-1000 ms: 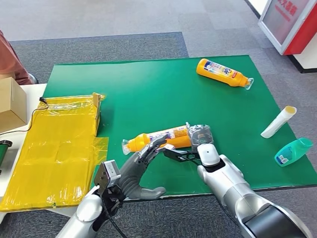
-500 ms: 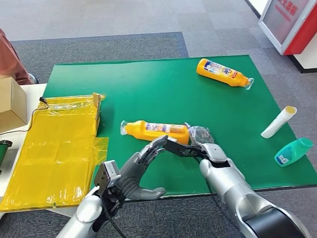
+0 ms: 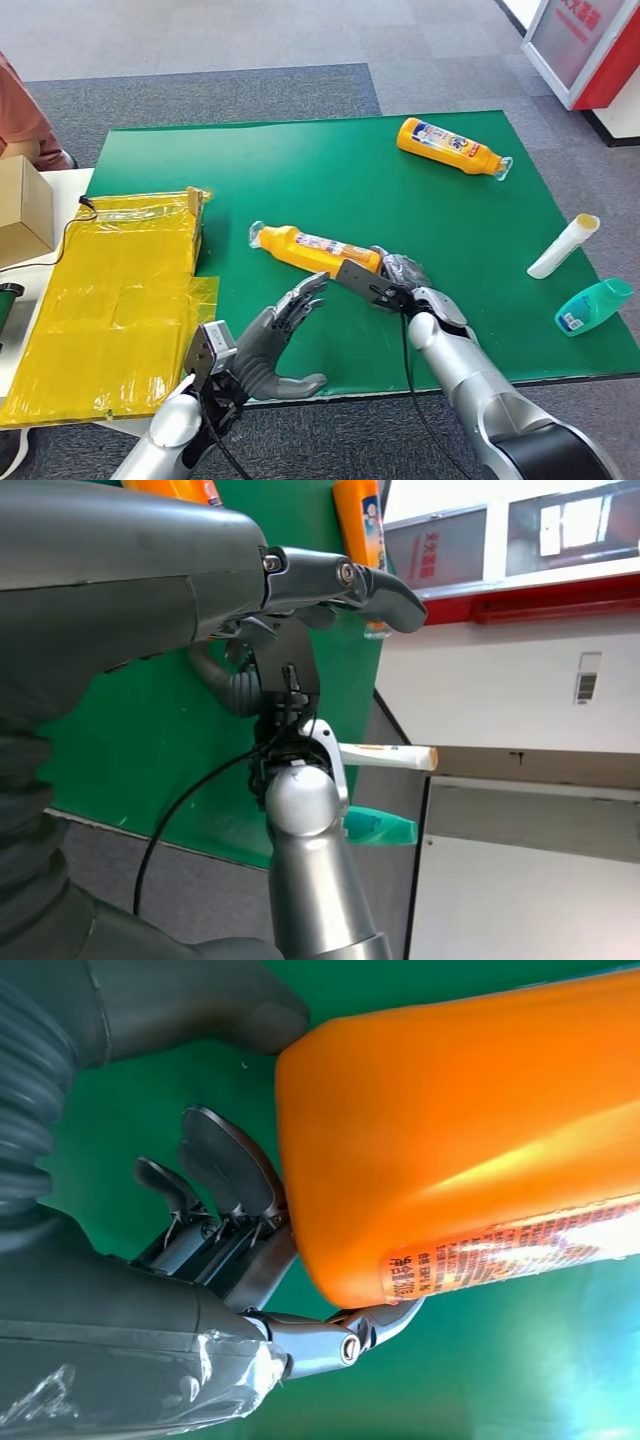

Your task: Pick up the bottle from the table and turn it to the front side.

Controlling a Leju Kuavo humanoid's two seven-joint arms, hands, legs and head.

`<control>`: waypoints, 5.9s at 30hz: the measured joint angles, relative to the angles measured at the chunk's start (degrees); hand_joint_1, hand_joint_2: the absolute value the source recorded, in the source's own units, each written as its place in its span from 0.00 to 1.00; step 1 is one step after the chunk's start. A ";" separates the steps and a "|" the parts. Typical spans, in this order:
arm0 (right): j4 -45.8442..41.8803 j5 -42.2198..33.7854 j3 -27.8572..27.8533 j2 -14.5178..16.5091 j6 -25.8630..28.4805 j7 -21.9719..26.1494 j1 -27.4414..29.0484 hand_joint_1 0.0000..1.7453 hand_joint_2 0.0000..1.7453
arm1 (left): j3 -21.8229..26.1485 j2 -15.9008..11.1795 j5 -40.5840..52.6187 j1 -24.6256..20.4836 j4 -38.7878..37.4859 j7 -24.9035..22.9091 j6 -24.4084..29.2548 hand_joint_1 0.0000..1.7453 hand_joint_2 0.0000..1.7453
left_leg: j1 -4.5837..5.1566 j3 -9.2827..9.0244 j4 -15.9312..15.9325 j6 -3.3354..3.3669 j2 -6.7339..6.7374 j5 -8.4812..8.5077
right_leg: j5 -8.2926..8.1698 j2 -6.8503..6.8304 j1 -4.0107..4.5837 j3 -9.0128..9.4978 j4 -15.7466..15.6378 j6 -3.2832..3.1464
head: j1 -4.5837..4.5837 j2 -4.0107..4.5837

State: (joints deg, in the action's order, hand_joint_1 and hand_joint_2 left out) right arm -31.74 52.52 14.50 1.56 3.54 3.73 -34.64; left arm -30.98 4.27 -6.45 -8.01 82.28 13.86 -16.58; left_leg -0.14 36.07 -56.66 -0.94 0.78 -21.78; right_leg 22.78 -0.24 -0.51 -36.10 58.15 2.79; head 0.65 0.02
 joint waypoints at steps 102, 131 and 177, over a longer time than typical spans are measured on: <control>1.33 28.04 10.38 4.14 -6.61 -21.58 -6.82 0.00 1.00 | 2.82 3.64 -3.19 -1.27 -0.90 -1.86 -2.06 0.00 1.00 | 0.01 0.01 -0.02 0.01 0.00 0.03 | -0.02 0.00 0.00 -0.03 0.01 0.00 | -0.01 0.00; 7.09 27.99 10.55 5.61 -5.35 -20.89 -10.02 1.00 1.00 | 0.01 3.92 -5.39 -2.24 -2.57 -1.53 -3.23 0.00 1.00 | 0.01 0.01 -0.02 0.01 0.01 0.03 | -0.01 0.00 -0.01 -0.02 0.01 0.01 | 0.01 0.00; 4.02 9.56 3.18 5.28 -8.13 -13.88 -10.47 0.00 1.00 | 1.01 2.24 -6.01 -1.45 -1.72 -1.33 -2.05 0.00 1.00 | 0.01 0.01 -0.02 0.01 0.00 0.03 | -0.01 0.00 -0.01 -0.03 0.01 0.01 | -0.01 0.00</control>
State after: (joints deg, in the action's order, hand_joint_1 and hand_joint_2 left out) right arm -27.71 62.08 17.68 6.84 -4.59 -10.15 -45.11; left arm -29.97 6.51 -12.46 -9.46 80.56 12.53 -18.63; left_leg -0.13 36.08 -56.68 -0.93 0.78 -21.74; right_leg 22.77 -0.24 -0.52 -36.12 58.16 2.80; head 0.64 0.02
